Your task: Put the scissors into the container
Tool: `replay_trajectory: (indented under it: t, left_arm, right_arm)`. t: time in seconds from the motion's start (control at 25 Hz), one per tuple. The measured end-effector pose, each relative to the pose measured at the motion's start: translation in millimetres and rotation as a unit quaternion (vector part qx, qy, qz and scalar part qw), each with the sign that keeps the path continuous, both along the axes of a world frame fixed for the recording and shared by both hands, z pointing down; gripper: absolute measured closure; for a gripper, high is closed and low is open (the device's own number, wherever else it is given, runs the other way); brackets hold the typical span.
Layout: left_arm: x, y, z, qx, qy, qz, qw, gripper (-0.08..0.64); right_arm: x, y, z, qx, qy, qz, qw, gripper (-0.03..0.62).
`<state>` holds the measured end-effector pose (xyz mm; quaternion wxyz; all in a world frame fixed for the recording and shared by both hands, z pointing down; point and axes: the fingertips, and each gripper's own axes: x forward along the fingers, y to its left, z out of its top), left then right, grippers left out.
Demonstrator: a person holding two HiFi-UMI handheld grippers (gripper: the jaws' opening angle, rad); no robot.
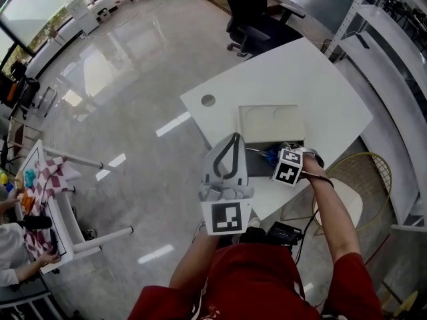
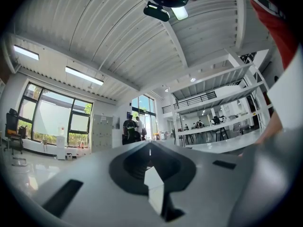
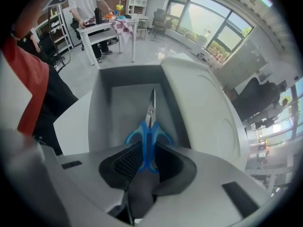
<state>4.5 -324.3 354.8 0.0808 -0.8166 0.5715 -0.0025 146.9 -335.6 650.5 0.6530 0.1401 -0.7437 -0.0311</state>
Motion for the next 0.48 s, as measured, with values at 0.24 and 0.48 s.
replay_trajectory:
  t: [0.24,0.48]
  left_arm:
    - [-6.6,-3.4,4.7,-0.009,0.009,-0.003,0.9999,0.551]
    - [-10.8,-4.1,7.3,-0.010,0.011,-0.002,0.9999,0.551]
  right_arm:
    - [-8.7,-0.5,7.2,-0.008,-0.001,0.008,1.000,0.506]
    - [-2.1,5.4,18.5,-0.024,0.021,0.012,0.999,0.505]
